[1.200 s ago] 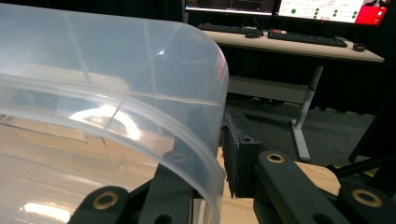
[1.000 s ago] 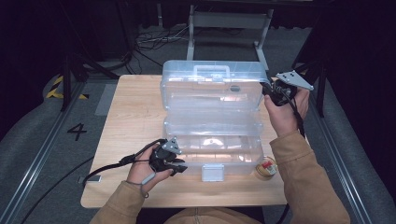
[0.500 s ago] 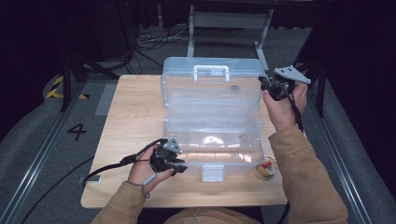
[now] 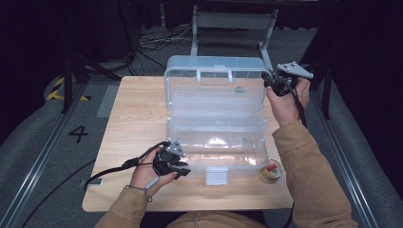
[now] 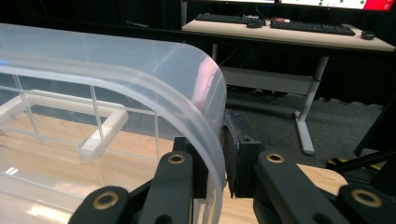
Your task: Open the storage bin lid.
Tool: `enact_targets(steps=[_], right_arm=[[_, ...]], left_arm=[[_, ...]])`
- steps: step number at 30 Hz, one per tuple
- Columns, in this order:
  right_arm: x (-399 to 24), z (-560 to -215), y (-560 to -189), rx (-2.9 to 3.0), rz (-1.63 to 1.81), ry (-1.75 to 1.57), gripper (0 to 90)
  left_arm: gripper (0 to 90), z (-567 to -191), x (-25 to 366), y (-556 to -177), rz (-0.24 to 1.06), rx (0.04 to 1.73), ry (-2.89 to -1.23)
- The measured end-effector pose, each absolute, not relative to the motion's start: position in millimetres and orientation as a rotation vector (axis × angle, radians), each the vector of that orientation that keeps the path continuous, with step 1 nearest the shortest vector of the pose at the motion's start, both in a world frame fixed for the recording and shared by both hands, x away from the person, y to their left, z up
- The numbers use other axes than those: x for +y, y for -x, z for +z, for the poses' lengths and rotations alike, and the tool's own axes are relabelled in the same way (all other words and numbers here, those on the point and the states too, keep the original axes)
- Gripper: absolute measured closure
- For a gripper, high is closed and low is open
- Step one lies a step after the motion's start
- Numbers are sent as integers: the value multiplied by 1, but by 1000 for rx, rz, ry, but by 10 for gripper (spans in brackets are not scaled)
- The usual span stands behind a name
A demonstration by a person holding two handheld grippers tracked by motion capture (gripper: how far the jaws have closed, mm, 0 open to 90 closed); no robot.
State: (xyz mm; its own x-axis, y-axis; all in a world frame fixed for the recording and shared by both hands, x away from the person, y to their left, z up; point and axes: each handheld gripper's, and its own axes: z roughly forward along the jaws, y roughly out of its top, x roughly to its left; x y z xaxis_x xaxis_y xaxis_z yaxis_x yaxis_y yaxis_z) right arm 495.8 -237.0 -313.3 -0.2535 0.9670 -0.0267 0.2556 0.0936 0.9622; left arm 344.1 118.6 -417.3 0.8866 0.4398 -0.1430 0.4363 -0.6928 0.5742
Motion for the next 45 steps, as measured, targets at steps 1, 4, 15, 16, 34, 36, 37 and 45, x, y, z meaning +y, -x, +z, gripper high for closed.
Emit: enact_targets(steps=[1, 4, 15, 16, 34, 36, 37, 45], right_arm=[[-237, -313, -497, 1631, 1205, -1229, 813], [-237, -313, -501, 1638, 1200, -1237, 813], [-237, -316, -511, 1638, 1209, -1238, 815], [-237, -317, -512, 1637, 1209, -1238, 815], [-237, -325, -521, 1599, 1237, -1221, 820], [-238, -326, -522, 1601, 1242, -1216, 819], [-238, -326, -523, 1603, 1242, -1213, 818], [-240, -330, -529, 1605, 1260, -1207, 816]], left_arm=[[723, -417, 119, -344, 14, 631, -2429], [719, -417, 119, -343, 20, 630, -2428], [718, -417, 118, -343, 17, 634, -2427], [718, -417, 118, -343, 17, 634, -2428], [720, -417, 118, -344, 10, 631, -2427], [720, -417, 118, -344, 10, 631, -2427], [720, -417, 118, -344, 10, 631, -2427], [720, -417, 118, -344, 11, 631, -2427]])
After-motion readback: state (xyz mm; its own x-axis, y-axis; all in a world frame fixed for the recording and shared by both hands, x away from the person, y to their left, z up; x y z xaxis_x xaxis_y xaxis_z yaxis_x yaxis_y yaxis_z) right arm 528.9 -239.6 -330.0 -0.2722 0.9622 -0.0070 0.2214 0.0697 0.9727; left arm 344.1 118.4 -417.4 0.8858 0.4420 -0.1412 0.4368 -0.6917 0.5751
